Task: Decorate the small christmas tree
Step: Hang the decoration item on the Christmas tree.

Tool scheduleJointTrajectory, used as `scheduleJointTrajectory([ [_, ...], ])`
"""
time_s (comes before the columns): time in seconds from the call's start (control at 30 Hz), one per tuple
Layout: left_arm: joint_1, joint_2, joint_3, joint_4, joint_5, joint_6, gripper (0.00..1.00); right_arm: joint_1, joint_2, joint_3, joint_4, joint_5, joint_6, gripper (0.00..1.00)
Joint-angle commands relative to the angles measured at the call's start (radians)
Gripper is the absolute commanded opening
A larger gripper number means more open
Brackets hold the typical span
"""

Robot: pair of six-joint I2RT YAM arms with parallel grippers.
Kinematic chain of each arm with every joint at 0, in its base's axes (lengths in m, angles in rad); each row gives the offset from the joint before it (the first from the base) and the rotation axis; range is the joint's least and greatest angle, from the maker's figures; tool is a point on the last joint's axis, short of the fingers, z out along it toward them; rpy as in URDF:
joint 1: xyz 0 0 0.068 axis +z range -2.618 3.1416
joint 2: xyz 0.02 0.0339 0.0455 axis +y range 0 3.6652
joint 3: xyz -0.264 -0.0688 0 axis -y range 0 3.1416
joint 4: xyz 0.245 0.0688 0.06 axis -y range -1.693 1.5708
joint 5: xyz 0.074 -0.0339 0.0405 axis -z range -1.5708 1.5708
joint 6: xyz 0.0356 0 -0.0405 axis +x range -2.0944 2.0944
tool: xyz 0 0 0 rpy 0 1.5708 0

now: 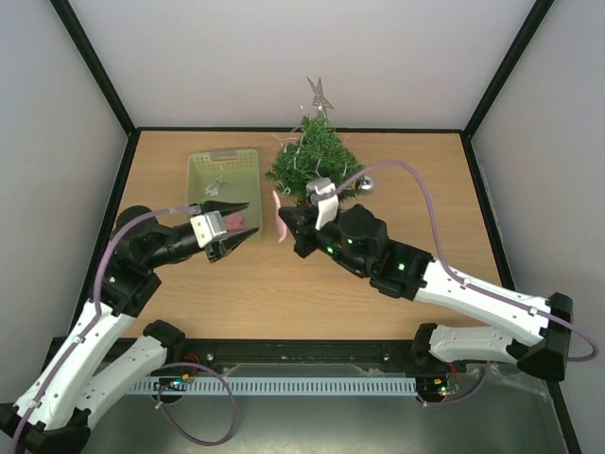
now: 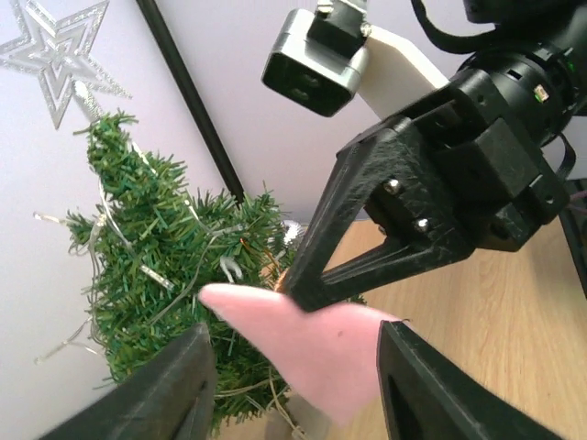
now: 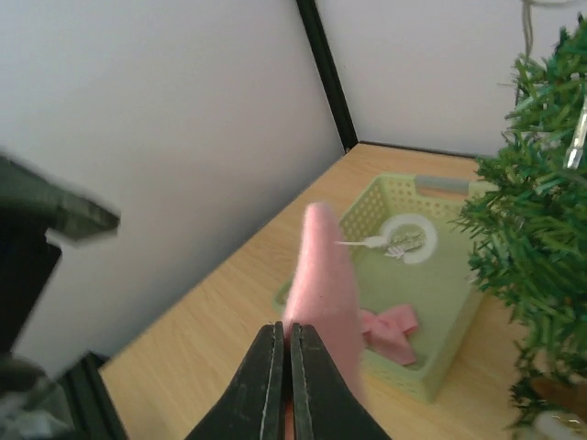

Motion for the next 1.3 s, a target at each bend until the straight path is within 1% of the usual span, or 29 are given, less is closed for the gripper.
scheduleJointTrajectory([
  [0.0, -0.004, -0.057, -0.032, 0.08, 0.038, -0.178, 0.59, 0.007, -0.111, -0.095, 0.11, -0.063, -0.307, 0.02],
  [0.03, -0.004, -0.071, -0.05, 0.111, 0.03, -0.228, 0.64, 0.006, -0.129, -0.114, 0.105, -0.075, -0.392, 0.02],
  [0.07, -0.005, -0.083, -0.067, 0.142, 0.024, -0.275, 0.68, 0.006, -0.143, -0.129, 0.095, -0.084, -0.442, 0.02],
  [0.1, -0.004, -0.093, -0.085, 0.165, 0.02, -0.321, 0.69, 0.006, -0.154, -0.136, 0.076, -0.095, -0.49, 0.02],
  [0.17, -0.005, -0.105, -0.111, 0.188, 0.016, -0.374, 0.69, 0.006, -0.17, -0.138, 0.033, -0.125, -0.574, 0.02],
  [0.23, -0.005, -0.104, -0.129, 0.193, 0.022, -0.396, 0.7, 0.007, -0.187, -0.152, 0.018, -0.161, -0.646, 0.02],
  [0.33, -0.005, -0.083, -0.126, 0.17, 0.044, -0.404, 0.69, 0.006, -0.236, -0.214, 0.079, -0.233, -0.754, 0.02],
  [0.43, -0.004, -0.063, -0.113, 0.159, 0.1, -0.427, 0.67, 0.007, -0.311, -0.32, 0.229, -0.289, -0.831, 0.02],
  [0.47, -0.003, -0.06, -0.112, 0.168, 0.127, -0.439, 0.66, 0.007, -0.325, -0.331, 0.262, -0.293, -0.851, 0.02],
  [0.53, -0.005, -0.055, -0.114, 0.19, 0.158, -0.457, 0.65, 0.007, -0.33, -0.331, 0.272, -0.293, -0.89, 0.02],
  [0.63, -0.005, -0.043, -0.11, 0.229, 0.195, -0.466, 0.63, 0.006, -0.314, -0.308, 0.243, -0.298, -0.956, 0.02],
  [0.73, -0.005, -0.021, -0.083, 0.249, 0.227, -0.504, 0.61, 0.007, -0.3, -0.282, 0.216, -0.287, -0.986, 0.02],
  [0.8, -0.005, -0.007, -0.066, 0.246, 0.217, -0.545, 0.6, 0.007, -0.296, -0.277, 0.219, -0.279, -1.005, 0.02],
  [0.9, -0.006, 0.008, -0.055, 0.256, 0.165, -0.638, 0.57, 0.007, -0.283, -0.272, 0.262, -0.261, -1.024, 0.02],
  [1.07, -0.019, 0.017, -0.077, 0.325, 0.075, -0.755, 0.57, 0.007, -0.254, -0.287, 0.381, -0.238, -1.033, 0.02],
  [1.13, -0.022, 0.019, -0.09, 0.354, 0.06, -0.775, 0.57, 0.008, -0.24, -0.282, 0.4, -0.24, -1.03, 0.02],
  [1.27, -0.027, 0.036, -0.113, 0.421, 0.057, -0.83, 0.52, 0.007, -0.217, -0.276, 0.443, -0.235, -1.008, 0.02],
])
